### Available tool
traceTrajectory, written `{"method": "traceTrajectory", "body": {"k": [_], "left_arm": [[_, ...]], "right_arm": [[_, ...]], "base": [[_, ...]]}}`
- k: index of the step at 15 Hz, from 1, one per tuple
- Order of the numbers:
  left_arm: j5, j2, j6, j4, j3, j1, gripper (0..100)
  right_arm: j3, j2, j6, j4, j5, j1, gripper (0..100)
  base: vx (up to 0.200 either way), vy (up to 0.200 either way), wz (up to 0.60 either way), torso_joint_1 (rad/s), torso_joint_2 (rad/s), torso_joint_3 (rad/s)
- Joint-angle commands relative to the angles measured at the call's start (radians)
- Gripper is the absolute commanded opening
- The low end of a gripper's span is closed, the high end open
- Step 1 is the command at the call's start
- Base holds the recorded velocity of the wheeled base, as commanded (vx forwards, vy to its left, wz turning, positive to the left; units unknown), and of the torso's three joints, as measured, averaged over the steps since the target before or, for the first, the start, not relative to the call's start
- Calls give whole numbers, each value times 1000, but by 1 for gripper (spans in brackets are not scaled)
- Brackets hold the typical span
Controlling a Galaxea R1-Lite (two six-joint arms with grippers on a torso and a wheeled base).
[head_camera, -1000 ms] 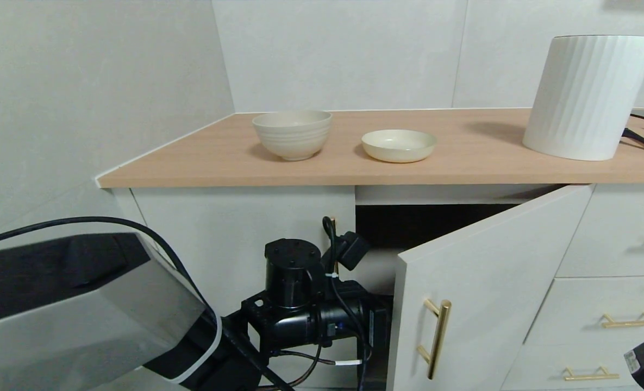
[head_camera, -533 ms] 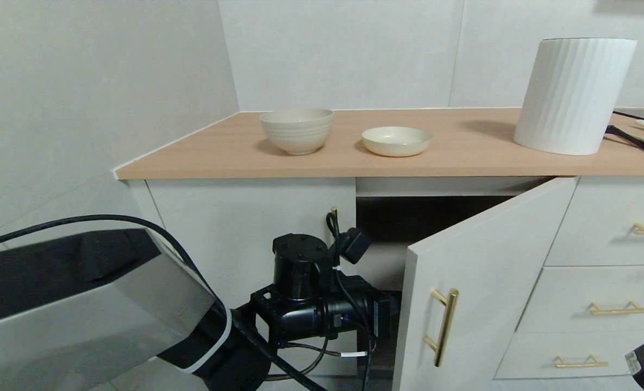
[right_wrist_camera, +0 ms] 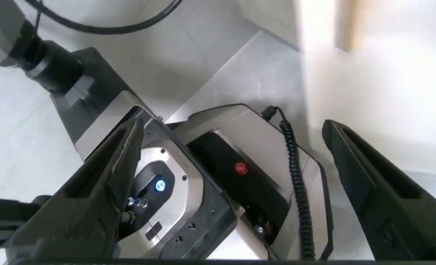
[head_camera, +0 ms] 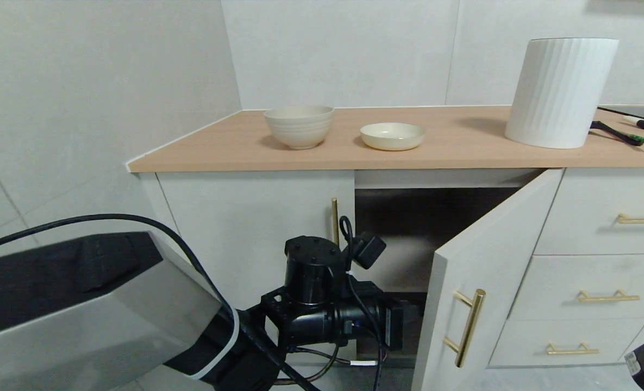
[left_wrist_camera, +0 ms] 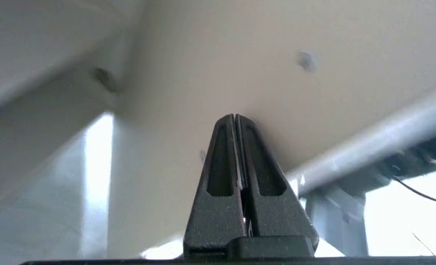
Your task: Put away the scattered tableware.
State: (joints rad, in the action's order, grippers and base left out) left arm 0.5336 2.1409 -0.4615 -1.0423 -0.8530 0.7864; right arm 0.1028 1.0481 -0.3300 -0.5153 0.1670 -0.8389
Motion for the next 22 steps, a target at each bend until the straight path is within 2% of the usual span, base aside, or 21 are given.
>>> {"method": "traceTrajectory", "body": {"k": [1,4,7,9,10,11,12,13,15,17,18,19,22], "left_arm": [[-3,13,-2,19,-35,-1,0],[-4,45,-3,108,-126,-9,0],[-6,47,-16,130,-144,-9,0],[-34,36,-16,168,-161,-3,0],[-73,27,-16,229,-207,27,0],[-101,8,-14,288,-250,80,0],[-100,-30,-13,323,-264,142,0],[-86,-88,-9,337,-267,234,0],[-84,-134,-8,340,-259,281,0],[-89,-137,-9,340,-250,263,0],[-92,-119,-23,347,-230,160,0],[-89,-75,-37,361,-239,134,0],[-95,-38,-39,444,-255,120,0]], "right_arm": [[0,4,0,0,0,0,100],[-2,4,0,0,0,1,100],[0,3,0,0,0,1,100],[2,3,0,-2,0,0,100],[2,-2,0,-2,6,-2,100],[0,-33,0,-2,32,-14,100],[-2,-82,2,1,66,-32,100],[-3,-161,2,14,137,-60,100],[-3,-214,14,60,212,-66,100],[-3,-214,31,74,213,-66,100],[-12,-230,103,101,236,-68,100],[-11,-235,121,138,266,-66,100],[11,-234,120,198,250,-60,100]], "base": [[0,0,0,0,0,0],[0,0,0,0,0,0],[0,0,0,0,0,0],[0,0,0,0,0,0],[0,0,0,0,0,0],[0,0,0,0,0,0],[0,0,0,0,0,0],[0,0,0,0,0,0],[0,0,0,0,0,0],[0,0,0,0,0,0],[0,0,0,0,0,0],[0,0,0,0,0,0],[0,0,0,0,0,0]]}}
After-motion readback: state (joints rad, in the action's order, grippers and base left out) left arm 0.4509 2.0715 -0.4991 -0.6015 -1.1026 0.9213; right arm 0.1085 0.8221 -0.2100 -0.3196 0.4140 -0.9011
